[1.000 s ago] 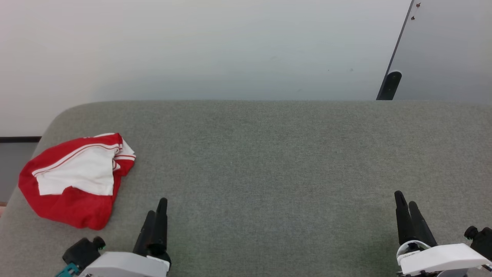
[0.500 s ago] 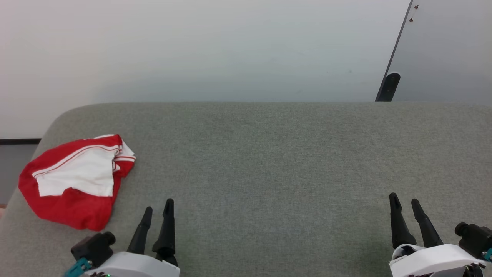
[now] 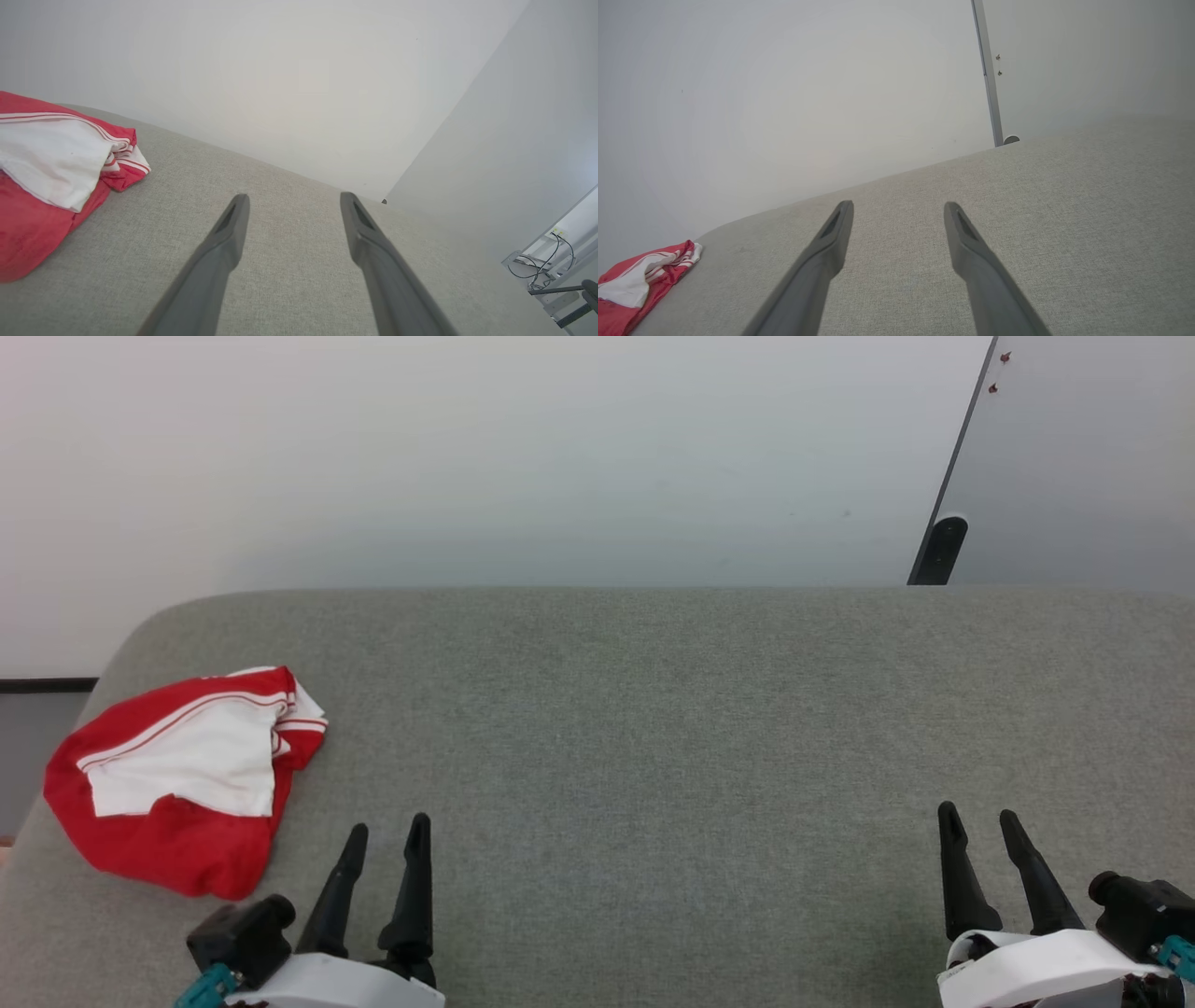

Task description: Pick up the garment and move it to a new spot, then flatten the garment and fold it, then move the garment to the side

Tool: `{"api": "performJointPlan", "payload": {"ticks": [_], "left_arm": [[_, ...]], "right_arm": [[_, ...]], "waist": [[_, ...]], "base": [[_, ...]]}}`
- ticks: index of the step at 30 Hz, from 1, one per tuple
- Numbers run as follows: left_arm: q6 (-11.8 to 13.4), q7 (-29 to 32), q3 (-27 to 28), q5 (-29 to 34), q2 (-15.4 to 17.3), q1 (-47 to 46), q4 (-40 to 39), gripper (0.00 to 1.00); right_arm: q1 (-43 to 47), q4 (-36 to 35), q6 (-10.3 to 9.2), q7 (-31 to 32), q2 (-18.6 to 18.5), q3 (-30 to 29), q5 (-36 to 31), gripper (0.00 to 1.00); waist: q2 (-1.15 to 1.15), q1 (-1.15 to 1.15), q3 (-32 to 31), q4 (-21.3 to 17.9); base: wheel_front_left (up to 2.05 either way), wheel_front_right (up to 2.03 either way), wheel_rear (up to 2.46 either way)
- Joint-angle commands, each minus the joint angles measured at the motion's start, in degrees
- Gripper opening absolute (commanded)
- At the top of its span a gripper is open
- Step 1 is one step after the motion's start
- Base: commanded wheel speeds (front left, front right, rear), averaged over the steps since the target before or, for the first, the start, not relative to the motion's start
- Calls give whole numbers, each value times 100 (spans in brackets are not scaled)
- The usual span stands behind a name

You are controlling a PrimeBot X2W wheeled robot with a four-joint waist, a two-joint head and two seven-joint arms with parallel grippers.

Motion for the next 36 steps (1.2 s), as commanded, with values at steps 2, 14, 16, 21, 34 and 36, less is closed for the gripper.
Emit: {"api": "performJointPlan", "payload": {"ticks": [2, 14, 16, 21, 34, 36], "left_arm": [[-54, -83, 30, 268, -11, 14, -81, 100], [-78, -220, 82, 950, -86, 65, -105, 100], [-83, -246, 90, 1042, -99, 73, -90, 100], [-101, -300, 109, 1293, -118, 86, -77, 100], [-125, -441, 352, 1781, -62, 50, 85, 100], [-109, -456, 406, 1847, -52, 32, 113, 100]], "right_arm": [[-76, -70, -1, -84, -5, 27, -248, 100], [-46, -124, -1, -221, -8, 54, -818, 100], [-40, -131, -1, -247, -9, 67, -911, 100], [-20, -145, -1, -304, -11, 108, -1135, 100], [120, -97, -2, -442, -11, -10, -1833, 100], [157, -88, -2, -459, -12, 40, -1895, 100]], "waist": [[0, 0, -5, -4], [0, 0, -32, 6], [0, 0, -40, 9], [0, 0, -56, 17], [0, 0, -221, 306], [0, 0, -260, 425]], "base": [[0, 0, 0], [0, 0, 0], [0, 0, 0], [0, 0, 0], [0, 0, 0], [0, 0, 0]]}}
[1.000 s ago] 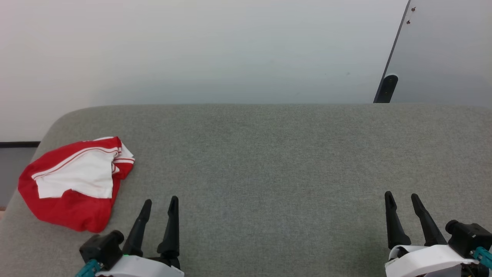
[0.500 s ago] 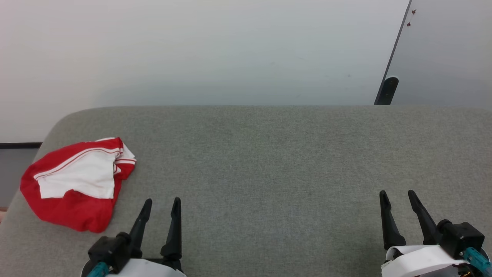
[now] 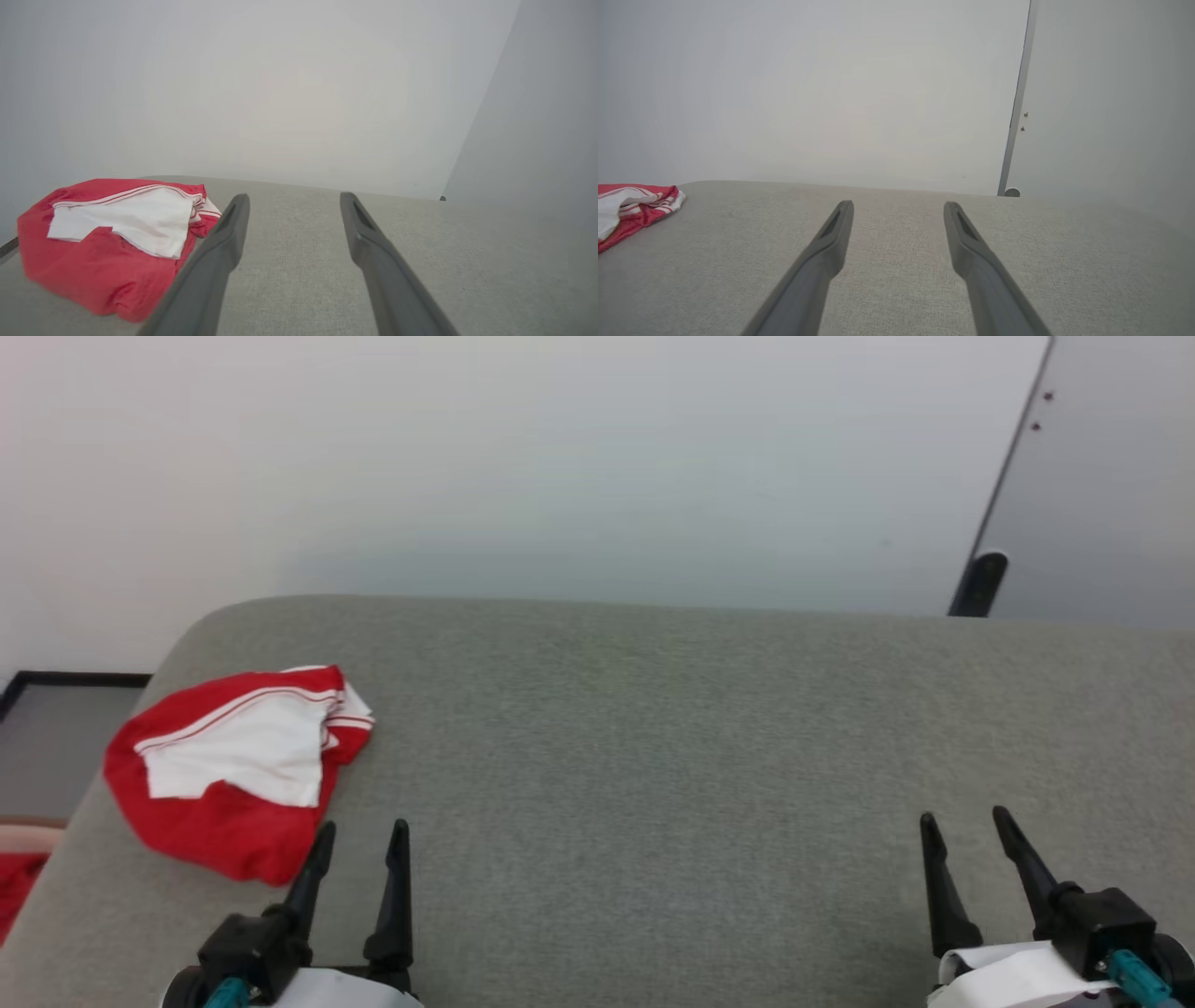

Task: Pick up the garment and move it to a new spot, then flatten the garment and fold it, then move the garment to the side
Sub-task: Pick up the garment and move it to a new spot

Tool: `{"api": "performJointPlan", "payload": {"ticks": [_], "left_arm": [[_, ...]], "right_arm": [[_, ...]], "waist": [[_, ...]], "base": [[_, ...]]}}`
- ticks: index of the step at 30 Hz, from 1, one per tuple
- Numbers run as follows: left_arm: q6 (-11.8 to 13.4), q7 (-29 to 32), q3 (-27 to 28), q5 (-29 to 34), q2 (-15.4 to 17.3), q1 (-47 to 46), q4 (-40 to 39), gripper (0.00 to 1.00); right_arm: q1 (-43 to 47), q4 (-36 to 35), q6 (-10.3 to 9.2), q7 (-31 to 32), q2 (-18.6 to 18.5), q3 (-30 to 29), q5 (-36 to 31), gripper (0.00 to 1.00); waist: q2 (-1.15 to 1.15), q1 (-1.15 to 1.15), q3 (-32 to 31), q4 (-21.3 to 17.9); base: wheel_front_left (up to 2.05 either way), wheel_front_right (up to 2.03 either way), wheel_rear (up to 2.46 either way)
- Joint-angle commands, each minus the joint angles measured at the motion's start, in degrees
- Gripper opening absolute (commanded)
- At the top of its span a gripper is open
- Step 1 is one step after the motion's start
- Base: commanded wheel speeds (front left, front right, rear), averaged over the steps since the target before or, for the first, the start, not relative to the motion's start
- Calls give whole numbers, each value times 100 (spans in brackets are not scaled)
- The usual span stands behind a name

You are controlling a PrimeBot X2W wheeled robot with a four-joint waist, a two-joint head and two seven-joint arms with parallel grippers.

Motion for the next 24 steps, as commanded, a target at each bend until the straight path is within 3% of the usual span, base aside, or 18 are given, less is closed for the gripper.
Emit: {"api": "performJointPlan", "payload": {"ticks": [1, 18, 24], "left_arm": [[9, -35, 46, 104, 6, -30, 8, 100], [362, -50, 482, 196, 197, 26, 221, 100], [523, -35, 621, 106, 195, 77, 101, 100]], "right_arm": [[77, 2, -2, -41, -3, 58, -144, 100], [-263, 315, -3, -45, -2, 1083, 146, 100], [-496, 456, -3, -63, -4, 1345, 220, 100]], "waist": [[0, 0, -87, 194], [0, 0, -412, 1948], [0, 0, -308, 2208]], "base": [[0, 0, 0], [0, 0, 0], [0, 0, 0]]}}
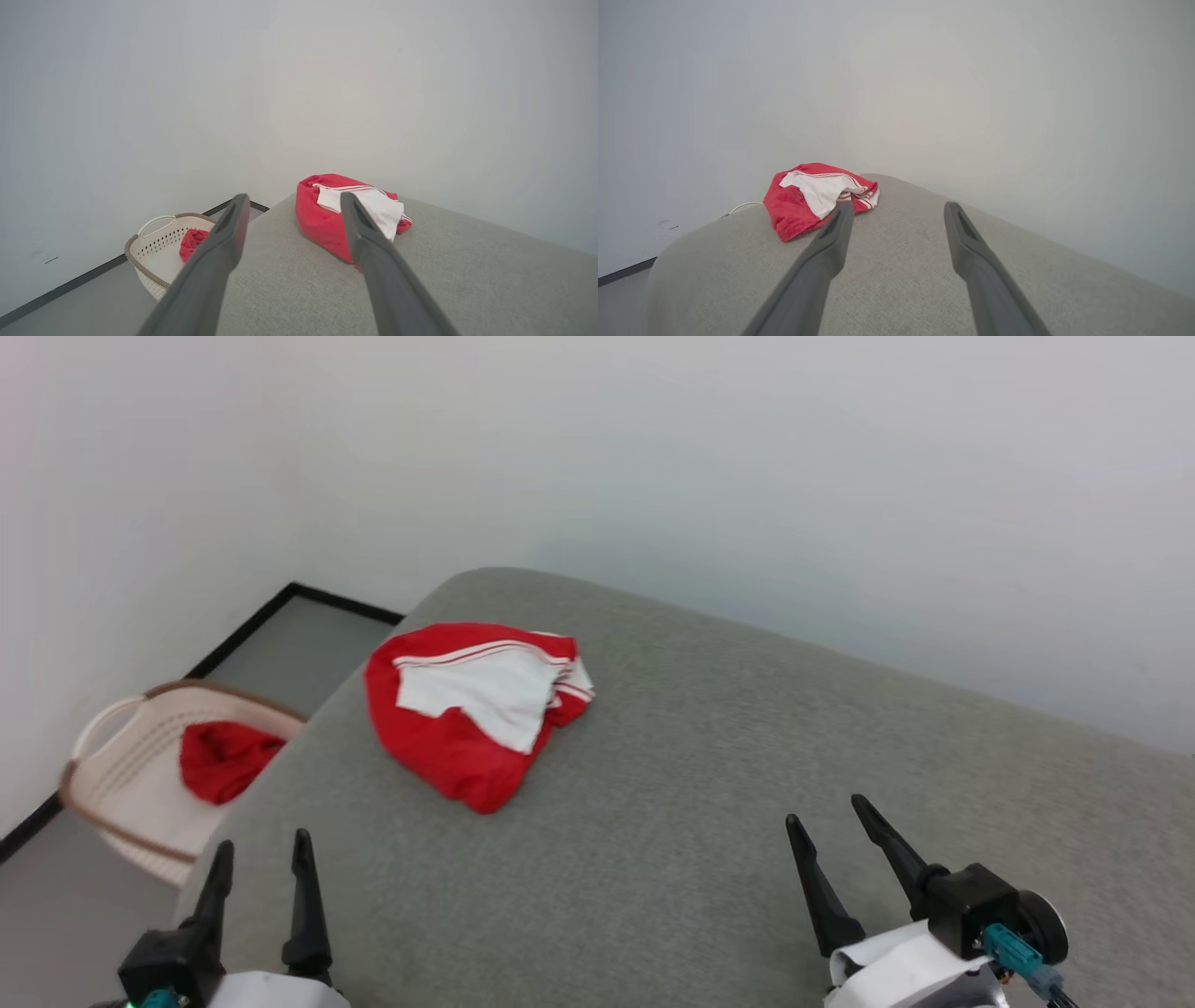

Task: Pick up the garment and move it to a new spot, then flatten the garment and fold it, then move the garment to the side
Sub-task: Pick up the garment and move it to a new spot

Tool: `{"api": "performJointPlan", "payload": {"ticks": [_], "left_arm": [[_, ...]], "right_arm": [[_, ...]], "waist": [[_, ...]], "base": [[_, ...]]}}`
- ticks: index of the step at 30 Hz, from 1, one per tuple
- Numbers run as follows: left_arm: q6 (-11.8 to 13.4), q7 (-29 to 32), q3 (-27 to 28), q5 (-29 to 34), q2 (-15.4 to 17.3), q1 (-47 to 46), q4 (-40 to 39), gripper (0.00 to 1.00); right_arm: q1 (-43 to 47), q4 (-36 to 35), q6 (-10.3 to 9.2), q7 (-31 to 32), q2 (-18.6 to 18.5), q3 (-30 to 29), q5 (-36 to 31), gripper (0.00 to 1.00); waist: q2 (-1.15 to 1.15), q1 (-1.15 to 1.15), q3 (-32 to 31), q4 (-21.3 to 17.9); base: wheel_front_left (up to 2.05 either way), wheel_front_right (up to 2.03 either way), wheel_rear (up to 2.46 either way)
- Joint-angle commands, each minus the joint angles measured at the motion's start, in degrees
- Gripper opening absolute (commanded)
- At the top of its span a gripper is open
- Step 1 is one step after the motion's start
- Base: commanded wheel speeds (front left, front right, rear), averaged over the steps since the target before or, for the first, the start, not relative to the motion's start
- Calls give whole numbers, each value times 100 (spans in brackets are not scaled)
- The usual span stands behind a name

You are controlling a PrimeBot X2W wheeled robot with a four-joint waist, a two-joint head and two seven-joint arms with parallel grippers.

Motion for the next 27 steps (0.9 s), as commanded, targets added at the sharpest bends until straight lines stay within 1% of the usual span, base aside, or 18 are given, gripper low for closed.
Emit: {"api": "performJointPlan", "payload": {"ticks": [1, 6, 8, 10, 12, 14, 18, 20, 22, 24, 27], "left_arm": [[52, -2, 10, -46, -15, 25, -51, 100], [127, 135, 24, -86, -23, -46, -100, 100], [58, 307, -21, -144, 8, -177, -118, 100], [12, 625, 26, -373, -26, -259, -121, 100], [-75, 957, 7, -451, 95, -454, -170, 100], [-117, 1275, 87, -661, 149, -704, -188, 100], [-167, 1994, 144, -909, 361, -1329, -120, 100], [-234, 2363, 146, -1091, 476, -1776, -8, 100], [-274, 2725, 188, -1189, 674, -2215, 154, 100], [-326, 3119, 199, -1386, 792, -2659, 366, 100], [-357, 3723, 208, -1540, 1088, -3298, 661, 100]], "right_arm": [[-85, 57, -4, -34, -6, 32, 28, 100], [-125, 152, -4, -38, -6, 21, 37, 100], [-69, 169, -4, -42, -5, -51, 14, 100], [-40, 138, -4, -44, -2, -65, -40, 100], [-63, 96, -4, -29, -5, -100, -91, 100], [-115, 21, -4, 30, -6, -133, -176, 100], [-315, -224, -4, 187, -8, -190, -410, 100], [-375, -352, -5, 255, -10, -271, -512, 100], [-451, -525, -5, 335, -13, -289, -609, 100], [-542, -658, -5, 378, -57, -310, -647, 100], [-638, -828, -5, 421, -105, -333, -661, 100]], "waist": [[0, 0, 25, 289], [0, 0, 57, 314], [0, 0, 60, 309], [0, 0, 128, 228], [0, 0, 250, 102], [0, 0, 437, -42], [0, 0, 1024, -371], [0, 0, 1315, -498], [0, 0, 1630, -645], [0, 0, 1896, -794], [0, 0, 2265, -1023]], "base": [[0, 0, 0], [0, 0, 0], [0, 0, 0], [0, 0, 0], [0, 0, 0], [0, 0, 0], [0, 0, 0], [0, 0, 0], [0, 0, 0], [0, 0, 0], [0, 0, 0]]}}
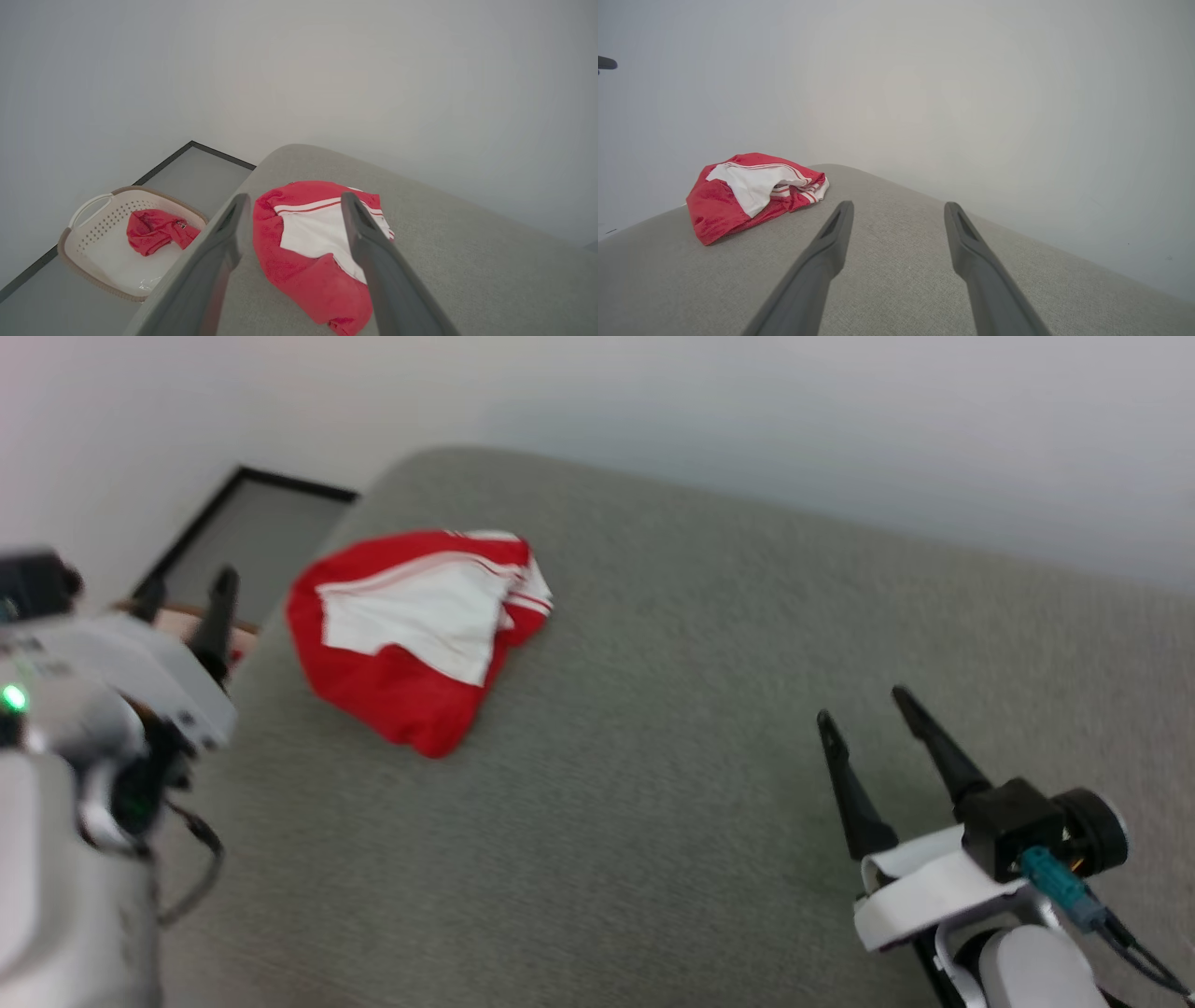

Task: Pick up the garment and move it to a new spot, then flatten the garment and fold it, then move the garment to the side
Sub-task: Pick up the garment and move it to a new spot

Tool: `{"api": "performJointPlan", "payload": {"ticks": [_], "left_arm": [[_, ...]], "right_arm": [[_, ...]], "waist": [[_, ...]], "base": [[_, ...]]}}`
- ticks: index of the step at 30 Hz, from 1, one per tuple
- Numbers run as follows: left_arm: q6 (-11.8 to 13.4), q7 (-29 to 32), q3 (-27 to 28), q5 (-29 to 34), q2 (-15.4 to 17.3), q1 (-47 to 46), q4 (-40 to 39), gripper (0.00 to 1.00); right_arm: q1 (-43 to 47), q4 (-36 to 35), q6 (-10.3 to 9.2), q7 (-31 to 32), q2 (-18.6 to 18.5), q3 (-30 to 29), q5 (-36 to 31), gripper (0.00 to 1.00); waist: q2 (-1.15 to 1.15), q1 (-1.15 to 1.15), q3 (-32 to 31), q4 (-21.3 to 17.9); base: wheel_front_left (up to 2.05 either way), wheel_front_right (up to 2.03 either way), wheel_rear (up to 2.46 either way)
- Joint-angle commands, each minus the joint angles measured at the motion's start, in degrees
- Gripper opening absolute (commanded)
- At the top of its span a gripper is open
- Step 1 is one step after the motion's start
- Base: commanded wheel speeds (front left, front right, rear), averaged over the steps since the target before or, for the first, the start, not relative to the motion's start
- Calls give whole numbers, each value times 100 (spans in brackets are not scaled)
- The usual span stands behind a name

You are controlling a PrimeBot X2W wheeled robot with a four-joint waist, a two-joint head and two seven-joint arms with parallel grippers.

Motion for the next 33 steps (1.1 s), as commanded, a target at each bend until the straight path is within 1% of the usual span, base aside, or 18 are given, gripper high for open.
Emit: {"api": "performJointPlan", "payload": {"ticks": [1, 6, 9, 10, 13, 20, 23, 26, 31, 33], "left_arm": [[-15, 357, 8, -130, 142, -451, 160, 100], [71, 1325, -54, -301, 452, -1270, 607, 100], [173, 1881, -85, -339, 624, -1636, 856, 100], [173, 1881, -85, -339, 624, -1636, 856, 100], [289, 2399, -101, -383, 774, -1880, 1109, 100], [530, 3192, -199, -314, 1048, -2226, 1705, 100], [651, 3476, -264, -263, 1147, -2306, 1932, 100], [699, 3634, -302, -233, 1216, -2317, 2167, 100], [651, 3717, -419, -235, 1140, -2221, 2616, 100], [687, 3706, -424, -273, 1074, -2203, 2783, 100]], "right_arm": [[-144, -117, -6, 24, -56, -25, -17, 100], [-272, -354, -6, 69, -85, -76, 23, 100], [-360, -452, -6, 73, -107, -85, 68, 100], [-360, -452, -6, 73, -107, -85, 68, 100], [-442, -517, -6, 72, -113, -39, 120, 100], [-597, -625, -6, 130, -120, 4, 196, 100], [-623, -661, -6, 163, -137, 18, 242, 100], [-686, -701, -6, 209, -142, 11, 293, 100], [-705, -737, -6, 282, -138, 10, 336, 100], [-716, -751, -6, 317, -126, 16, 341, 100]], "waist": [[0, 0, 1156, -893], [0, 0, 1655, -1208], [0, 0, 1905, -1396], [0, 0, 1905, -1396], [0, 0, 2130, -1573], [0, 0, 2474, -1810], [0, 0, 2558, -1864], [0, 0, 2613, -1905], [0, 0, 2653, -1931], [0, 0, 2652, -1928]], "base": [[0, 0, 0], [0, 0, 0], [0, 0, 0], [0, 0, 0], [0, 0, 0], [0, 0, 0], [0, 0, 0], [0, 0, 0], [0, 0, 0], [0, 0, 0]]}}
